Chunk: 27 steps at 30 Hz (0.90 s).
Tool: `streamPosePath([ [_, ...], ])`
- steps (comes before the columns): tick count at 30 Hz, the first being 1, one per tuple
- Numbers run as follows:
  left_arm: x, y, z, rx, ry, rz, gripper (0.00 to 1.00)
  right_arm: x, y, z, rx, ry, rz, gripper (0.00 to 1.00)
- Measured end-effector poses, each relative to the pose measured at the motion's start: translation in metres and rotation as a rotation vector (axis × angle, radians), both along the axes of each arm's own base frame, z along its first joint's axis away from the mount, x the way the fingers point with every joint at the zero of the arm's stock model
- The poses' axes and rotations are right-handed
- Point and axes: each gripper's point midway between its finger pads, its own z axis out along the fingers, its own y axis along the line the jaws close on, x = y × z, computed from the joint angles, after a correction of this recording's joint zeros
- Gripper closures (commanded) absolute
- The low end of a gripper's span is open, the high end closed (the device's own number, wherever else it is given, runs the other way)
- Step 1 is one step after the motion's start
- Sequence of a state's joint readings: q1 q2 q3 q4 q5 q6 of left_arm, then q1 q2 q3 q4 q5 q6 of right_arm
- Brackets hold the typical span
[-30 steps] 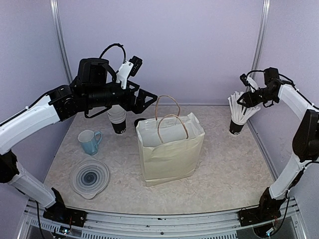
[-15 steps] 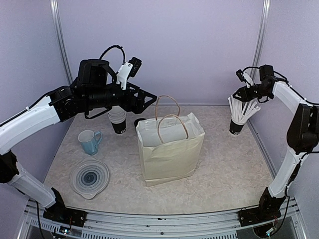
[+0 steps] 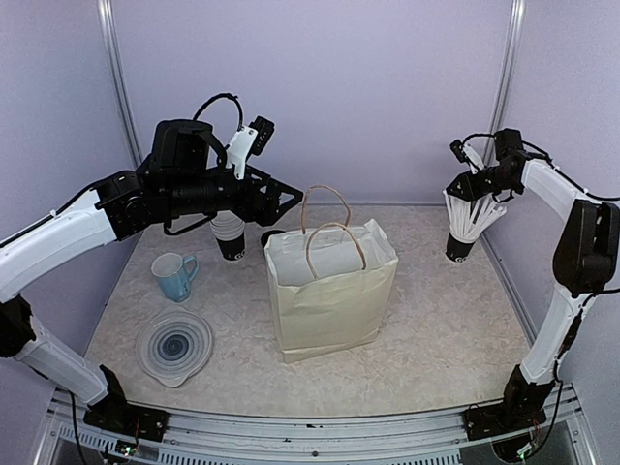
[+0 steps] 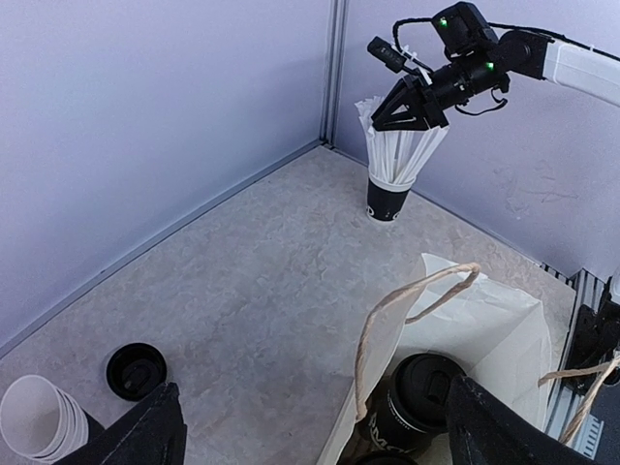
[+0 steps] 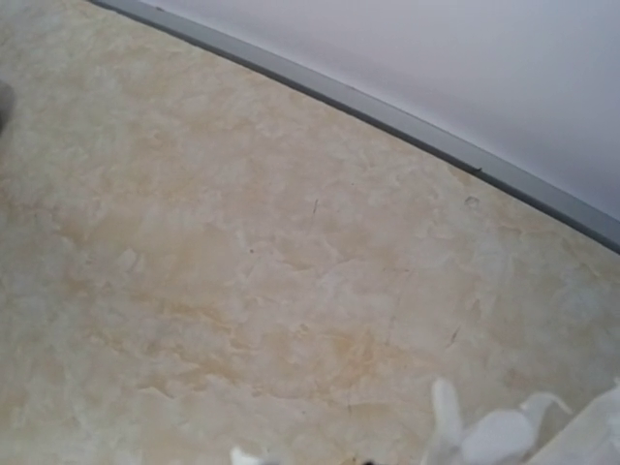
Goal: Pack the takeout coffee
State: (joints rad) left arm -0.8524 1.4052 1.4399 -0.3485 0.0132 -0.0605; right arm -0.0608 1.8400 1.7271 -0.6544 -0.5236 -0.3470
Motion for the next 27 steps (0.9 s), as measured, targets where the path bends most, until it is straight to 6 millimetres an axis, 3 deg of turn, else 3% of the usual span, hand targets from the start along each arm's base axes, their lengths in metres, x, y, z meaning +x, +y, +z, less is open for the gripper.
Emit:
streamPosePath([
  [7, -0.001, 0.001, -0.002, 0.002, 0.006, 0.001, 0.09, 0.002, -0.002, 0.0, -0.002, -0.003, -0.012, 1.0],
  [14, -0.001, 0.002, -0.002, 0.0, 0.005, 0.001, 0.1, 0.0, -0.002, 0.004, 0.0, -0.01, -0.018, 1.0],
  [17, 0.0, 0.002, -0.002, 0.002, 0.003, 0.008, 0.1, -0.006, -0.001, 0.02, 0.004, -0.037, -0.02, 1.0],
  [21, 0.002, 0.005, -0.001, 0.005, -0.003, 0.026, 0.09, -0.022, 0.005, 0.062, 0.008, -0.124, -0.01, 1.0],
  [22, 0.002, 0.006, 0.0, 0.004, -0.005, 0.03, 0.09, -0.028, 0.006, 0.076, 0.008, -0.154, -0.008, 0.99],
  [24, 0.002, 0.007, 0.001, 0.002, -0.008, 0.034, 0.09, -0.039, 0.011, 0.097, 0.009, -0.2, 0.001, 0.78],
  [27, 0.002, 0.009, 0.004, -0.001, -0.012, 0.039, 0.09, -0.049, 0.013, 0.116, 0.006, -0.241, -0.003, 0.63],
])
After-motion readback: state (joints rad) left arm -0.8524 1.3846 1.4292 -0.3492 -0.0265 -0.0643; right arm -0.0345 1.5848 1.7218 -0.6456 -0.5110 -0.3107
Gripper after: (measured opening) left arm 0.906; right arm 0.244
